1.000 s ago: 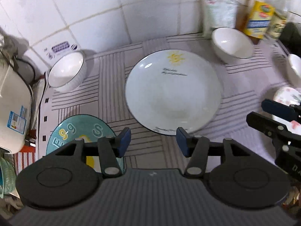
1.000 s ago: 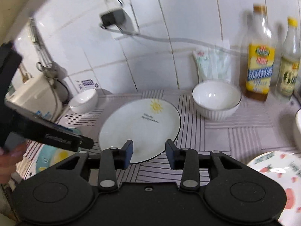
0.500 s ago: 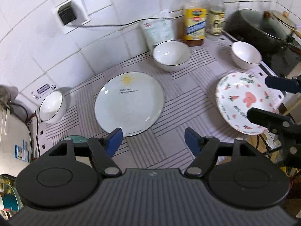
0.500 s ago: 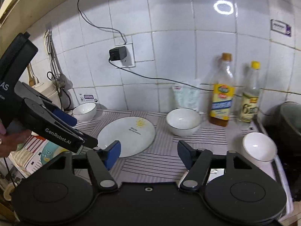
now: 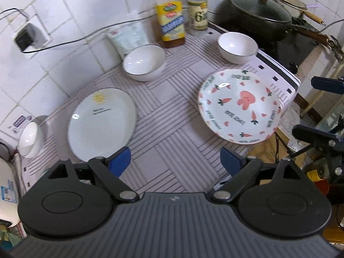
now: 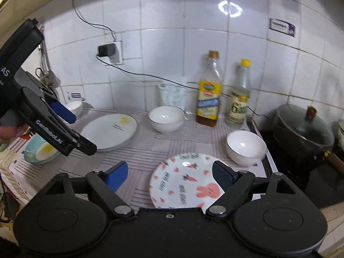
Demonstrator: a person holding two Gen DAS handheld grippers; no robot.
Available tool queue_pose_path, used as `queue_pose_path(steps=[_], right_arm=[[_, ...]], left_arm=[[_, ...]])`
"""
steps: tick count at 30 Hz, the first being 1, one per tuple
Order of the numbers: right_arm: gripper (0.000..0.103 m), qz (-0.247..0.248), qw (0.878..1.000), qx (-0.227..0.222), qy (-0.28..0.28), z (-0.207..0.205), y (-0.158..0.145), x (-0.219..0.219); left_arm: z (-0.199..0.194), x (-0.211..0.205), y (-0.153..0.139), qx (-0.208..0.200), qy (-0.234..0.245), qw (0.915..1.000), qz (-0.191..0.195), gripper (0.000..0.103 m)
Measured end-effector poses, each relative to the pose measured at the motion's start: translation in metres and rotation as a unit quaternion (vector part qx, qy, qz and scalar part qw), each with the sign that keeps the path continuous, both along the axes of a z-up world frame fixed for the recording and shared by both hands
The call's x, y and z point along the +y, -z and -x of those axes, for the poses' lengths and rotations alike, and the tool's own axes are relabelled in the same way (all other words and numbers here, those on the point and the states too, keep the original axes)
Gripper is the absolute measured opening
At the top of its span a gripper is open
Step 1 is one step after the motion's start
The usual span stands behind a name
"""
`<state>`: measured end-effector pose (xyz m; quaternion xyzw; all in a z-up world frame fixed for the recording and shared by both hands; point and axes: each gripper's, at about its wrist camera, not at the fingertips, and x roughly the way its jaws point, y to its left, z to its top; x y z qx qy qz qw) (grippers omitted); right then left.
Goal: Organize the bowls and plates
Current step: 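Move both grippers to the bunny plate and close them on its rim, then lift the bunny plate with both grippers and carry it over the sun plate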
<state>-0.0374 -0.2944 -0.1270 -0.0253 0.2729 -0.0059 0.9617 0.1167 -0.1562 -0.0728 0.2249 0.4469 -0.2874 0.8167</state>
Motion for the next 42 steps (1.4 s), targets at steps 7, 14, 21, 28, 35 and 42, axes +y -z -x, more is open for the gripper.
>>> queue_pose_path(steps=[7,14,21,28,35,42], right_arm=[[0.094,-0.029,0.997,0.014,0.063,-0.015,0.051,-0.044],[0.083,-0.143,0.982,0.035,0.117,-0.029,0.112,-0.094],[0.071,-0.209,0.968,0.045,0.132,-0.041,0.139,-0.109],[0.044,-0.23,0.96,0.044,0.153,-0.05,0.148,-0.117],[0.02,-0.237,0.956,0.039,0.166,-0.047,0.153,-0.127],[0.021,-0.229,0.959,0.041,0.163,-0.048,0.152,-0.127]], left_arm=[[-0.004,-0.033,0.042,0.006,-0.002,0.9999,0.013,0.094],[-0.026,-0.055,0.094,0.03,-0.031,0.9974,0.058,0.092],[-0.043,-0.066,0.13,0.067,-0.066,0.9925,0.079,0.085],[-0.048,-0.07,0.141,0.1,-0.078,0.988,0.088,0.049],[-0.044,-0.078,0.147,0.104,-0.093,0.9844,0.108,0.025],[-0.047,-0.081,0.149,0.112,-0.108,0.9821,0.105,0.027]])
